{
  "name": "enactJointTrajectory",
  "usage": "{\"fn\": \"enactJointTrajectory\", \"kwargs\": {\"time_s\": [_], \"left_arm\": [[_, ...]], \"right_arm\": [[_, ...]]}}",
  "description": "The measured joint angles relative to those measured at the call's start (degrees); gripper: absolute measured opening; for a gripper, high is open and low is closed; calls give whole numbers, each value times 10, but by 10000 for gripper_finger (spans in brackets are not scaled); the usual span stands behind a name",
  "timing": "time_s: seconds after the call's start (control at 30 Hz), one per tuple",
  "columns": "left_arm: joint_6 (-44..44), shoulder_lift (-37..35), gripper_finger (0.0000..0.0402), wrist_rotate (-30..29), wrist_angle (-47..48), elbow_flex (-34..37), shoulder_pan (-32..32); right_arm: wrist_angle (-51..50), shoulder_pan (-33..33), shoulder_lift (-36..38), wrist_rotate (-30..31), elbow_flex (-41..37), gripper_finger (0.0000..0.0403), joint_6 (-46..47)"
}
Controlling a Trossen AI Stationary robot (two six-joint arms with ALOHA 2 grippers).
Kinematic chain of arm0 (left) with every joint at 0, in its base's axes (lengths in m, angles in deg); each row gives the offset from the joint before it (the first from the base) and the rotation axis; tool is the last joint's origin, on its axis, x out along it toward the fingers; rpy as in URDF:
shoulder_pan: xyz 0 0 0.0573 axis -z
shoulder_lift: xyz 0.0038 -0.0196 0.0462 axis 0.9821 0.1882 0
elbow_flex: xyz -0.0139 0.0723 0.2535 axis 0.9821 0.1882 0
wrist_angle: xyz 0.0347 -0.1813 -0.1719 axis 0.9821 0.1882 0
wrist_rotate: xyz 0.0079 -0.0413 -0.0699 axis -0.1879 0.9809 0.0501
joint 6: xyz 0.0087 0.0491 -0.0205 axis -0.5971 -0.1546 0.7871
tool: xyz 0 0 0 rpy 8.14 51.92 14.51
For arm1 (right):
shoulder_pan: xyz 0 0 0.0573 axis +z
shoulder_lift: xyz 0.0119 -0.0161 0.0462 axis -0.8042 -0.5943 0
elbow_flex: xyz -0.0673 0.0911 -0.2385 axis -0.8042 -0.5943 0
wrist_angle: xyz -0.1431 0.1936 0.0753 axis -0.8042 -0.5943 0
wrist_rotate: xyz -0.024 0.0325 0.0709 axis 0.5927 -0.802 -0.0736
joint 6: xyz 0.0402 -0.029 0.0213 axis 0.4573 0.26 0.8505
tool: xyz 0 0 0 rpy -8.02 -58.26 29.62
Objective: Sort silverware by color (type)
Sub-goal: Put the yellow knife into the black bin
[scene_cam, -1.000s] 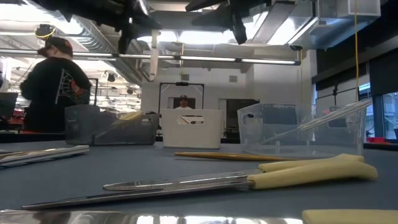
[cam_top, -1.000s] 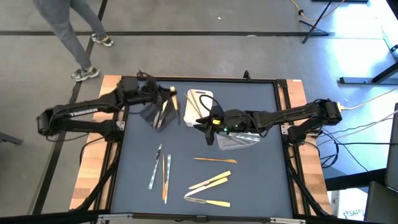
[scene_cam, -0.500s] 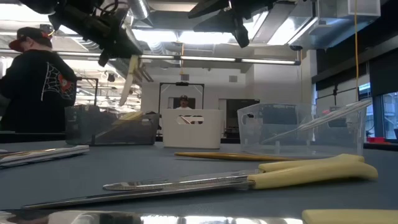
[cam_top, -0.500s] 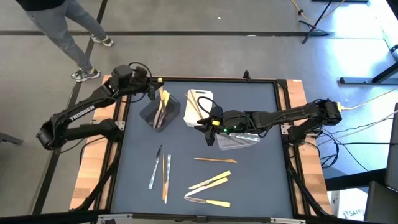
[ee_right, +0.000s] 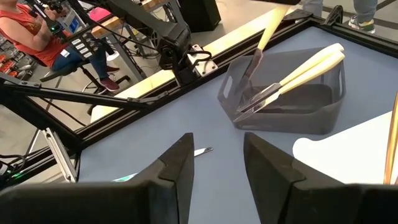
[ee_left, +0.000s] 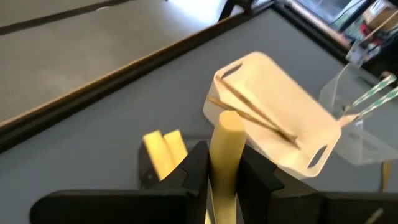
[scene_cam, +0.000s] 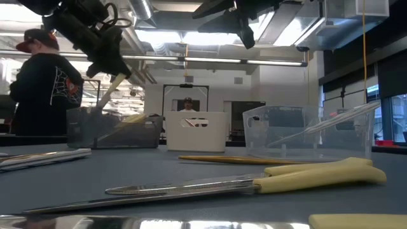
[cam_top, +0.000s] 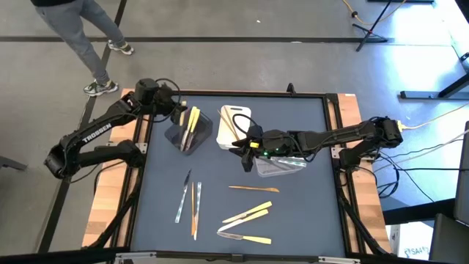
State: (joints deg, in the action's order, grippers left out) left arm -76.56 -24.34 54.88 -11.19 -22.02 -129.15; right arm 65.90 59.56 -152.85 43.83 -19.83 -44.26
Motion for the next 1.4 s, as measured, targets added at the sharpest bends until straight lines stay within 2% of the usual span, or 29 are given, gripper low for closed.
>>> {"fn": "enactJointTrajectory", "kwargs": {"time_s": [0.27,0.77,1.07,1.4], "left_arm": [[-1,0,51,-14,-2,24,0],[1,0,51,-45,-66,94,0],[-1,0,75,-92,-78,98,0],[0,0,82,-96,-79,98,0]], "right_arm": [[0,0,0,11,0,124,0],[0,0,0,11,0,124,0],[0,0,0,11,0,124,0],[0,0,0,11,0,124,0]]}}
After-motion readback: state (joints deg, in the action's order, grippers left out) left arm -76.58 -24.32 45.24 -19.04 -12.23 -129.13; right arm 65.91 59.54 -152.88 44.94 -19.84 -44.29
